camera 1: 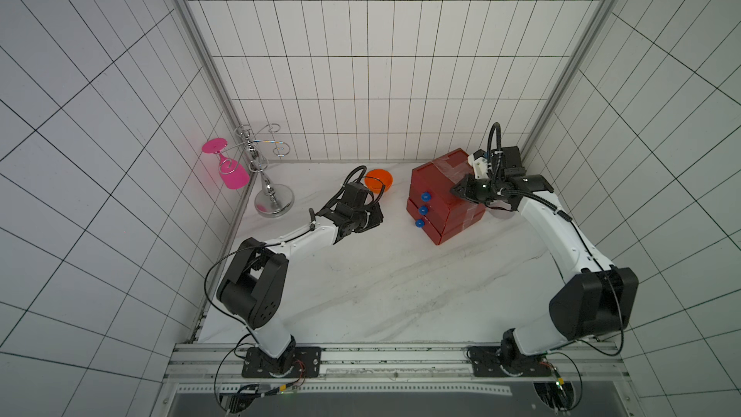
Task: Place the fruit knives into the drawer by color
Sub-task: Close the drawer in the storage box, then reset both arms
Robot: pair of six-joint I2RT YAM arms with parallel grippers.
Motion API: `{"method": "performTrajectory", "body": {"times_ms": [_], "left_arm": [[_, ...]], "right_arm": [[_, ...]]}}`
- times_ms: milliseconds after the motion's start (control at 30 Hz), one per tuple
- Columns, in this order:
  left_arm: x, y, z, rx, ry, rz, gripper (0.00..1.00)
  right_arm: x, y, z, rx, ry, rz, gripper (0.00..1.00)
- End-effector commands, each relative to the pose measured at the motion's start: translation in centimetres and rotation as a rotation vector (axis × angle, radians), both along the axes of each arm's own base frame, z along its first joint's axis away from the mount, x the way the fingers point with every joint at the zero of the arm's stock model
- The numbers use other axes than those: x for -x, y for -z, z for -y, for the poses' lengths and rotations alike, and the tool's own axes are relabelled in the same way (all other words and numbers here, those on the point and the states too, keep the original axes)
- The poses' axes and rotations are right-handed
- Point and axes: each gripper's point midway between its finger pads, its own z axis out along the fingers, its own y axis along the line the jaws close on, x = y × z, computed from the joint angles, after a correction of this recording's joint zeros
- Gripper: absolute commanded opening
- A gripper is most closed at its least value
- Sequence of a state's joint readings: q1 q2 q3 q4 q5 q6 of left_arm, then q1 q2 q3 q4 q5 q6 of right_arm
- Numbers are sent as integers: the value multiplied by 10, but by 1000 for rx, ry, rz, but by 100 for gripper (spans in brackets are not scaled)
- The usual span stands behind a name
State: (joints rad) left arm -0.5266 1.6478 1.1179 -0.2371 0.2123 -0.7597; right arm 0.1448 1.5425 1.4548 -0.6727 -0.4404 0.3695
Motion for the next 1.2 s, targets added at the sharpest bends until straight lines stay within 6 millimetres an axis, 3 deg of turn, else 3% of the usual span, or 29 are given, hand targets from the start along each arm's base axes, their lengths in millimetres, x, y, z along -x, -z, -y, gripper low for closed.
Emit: {"method": "performTrajectory", "body": {"times_ms": [0,267,400,567,633,700,800,867,933,1033,1167], "left_arm": [[3,-18,-27,-120,-10,97,0],[14,-66,-61,-173,-27,258,24],[23,-87,-83,-211,-77,329,48],[37,-109,-115,-259,-164,445,63],[45,-118,-128,-282,-198,486,68],[53,-124,-140,-309,-225,518,70],[64,-126,-159,-365,-276,548,72],[71,-125,-174,-407,-319,566,73],[77,-122,-187,-437,-369,582,75],[85,-119,-208,-478,-459,617,96],[97,-117,-234,-529,-574,695,97]], "right_arm": [[15,30,13,100,42,-142,18],[15,-39,20,107,58,123,22],[30,-65,28,118,82,223,23],[55,-87,42,135,137,323,27],[66,-89,47,142,155,346,33],[75,-84,51,152,169,348,46],[89,-74,60,168,207,344,85],[97,-67,65,171,231,351,99],[105,-63,70,174,250,364,99],[118,-57,77,177,283,403,99],[132,-42,87,180,333,440,99]]}}
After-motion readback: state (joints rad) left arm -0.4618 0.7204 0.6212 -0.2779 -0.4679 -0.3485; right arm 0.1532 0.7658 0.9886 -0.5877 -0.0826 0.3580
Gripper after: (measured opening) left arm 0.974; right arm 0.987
